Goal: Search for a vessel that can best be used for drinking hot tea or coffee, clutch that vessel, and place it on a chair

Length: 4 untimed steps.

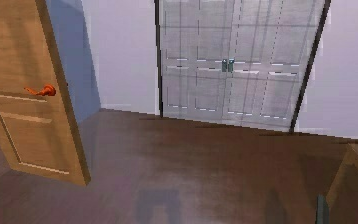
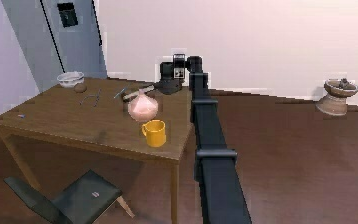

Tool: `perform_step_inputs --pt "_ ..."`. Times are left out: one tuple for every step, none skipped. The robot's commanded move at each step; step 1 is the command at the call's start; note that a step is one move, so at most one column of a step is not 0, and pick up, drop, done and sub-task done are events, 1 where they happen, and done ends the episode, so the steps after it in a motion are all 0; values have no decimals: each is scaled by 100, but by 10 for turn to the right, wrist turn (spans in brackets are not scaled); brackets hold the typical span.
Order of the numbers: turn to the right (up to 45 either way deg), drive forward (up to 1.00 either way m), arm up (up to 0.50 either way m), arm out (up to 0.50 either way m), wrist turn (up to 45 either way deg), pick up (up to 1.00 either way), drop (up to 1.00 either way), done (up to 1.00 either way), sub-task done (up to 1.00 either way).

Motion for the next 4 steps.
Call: perform_step_inputs --pt "0 0 0 0 210 0 0 0 0" --pt "0 0 -30 0 0 0 0 0 0" --pt "0 0 0 0 0 100 0 0 0" --pt "0 0 10 0 0 0 0 0 0"
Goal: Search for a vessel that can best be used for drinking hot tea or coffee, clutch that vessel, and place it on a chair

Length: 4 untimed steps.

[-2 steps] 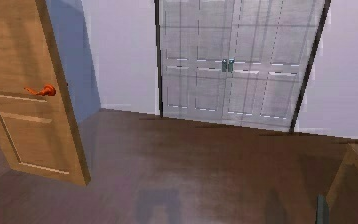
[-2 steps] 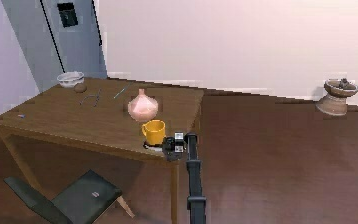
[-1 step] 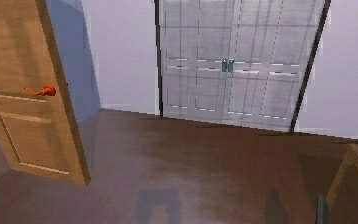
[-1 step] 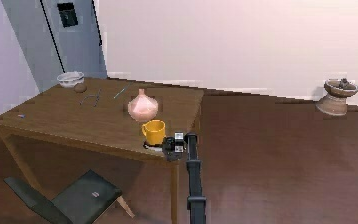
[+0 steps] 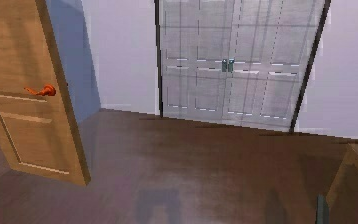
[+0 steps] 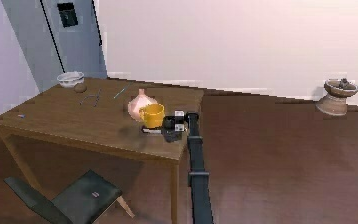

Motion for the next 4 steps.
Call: perform_step_inputs --pt "0 0 26 0 0 0 0 0 0" --pt "0 0 0 0 -450 0 0 0 0" --pt "0 0 0 0 -450 0 0 0 0" --pt "0 0 0 0 -150 0 0 0 0"
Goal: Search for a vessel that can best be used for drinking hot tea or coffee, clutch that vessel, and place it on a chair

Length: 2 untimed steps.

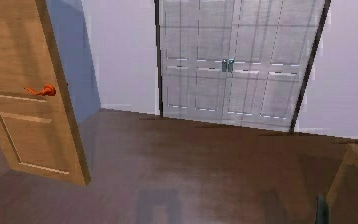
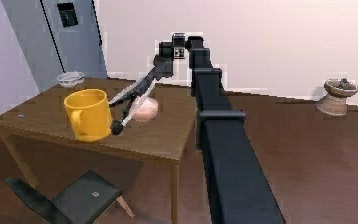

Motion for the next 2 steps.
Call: perform_step_inputs --pt "0 0 0 -48 0 0 0 0 0" --pt "360 0 0 0 0 0 0 0 0"
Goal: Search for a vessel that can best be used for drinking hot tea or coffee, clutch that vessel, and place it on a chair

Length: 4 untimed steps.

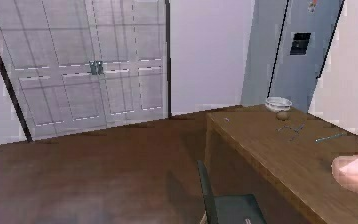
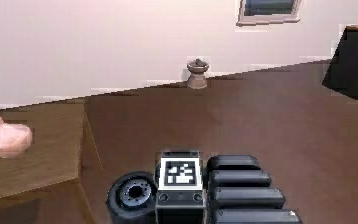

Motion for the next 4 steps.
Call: perform_step_inputs --pt "0 5 0 0 0 0 0 0 0" --pt "-450 0 0 0 0 0 0 0 0" --pt "-450 0 0 0 0 0 0 0 0" --pt "-450 0 0 0 0 0 0 0 0"
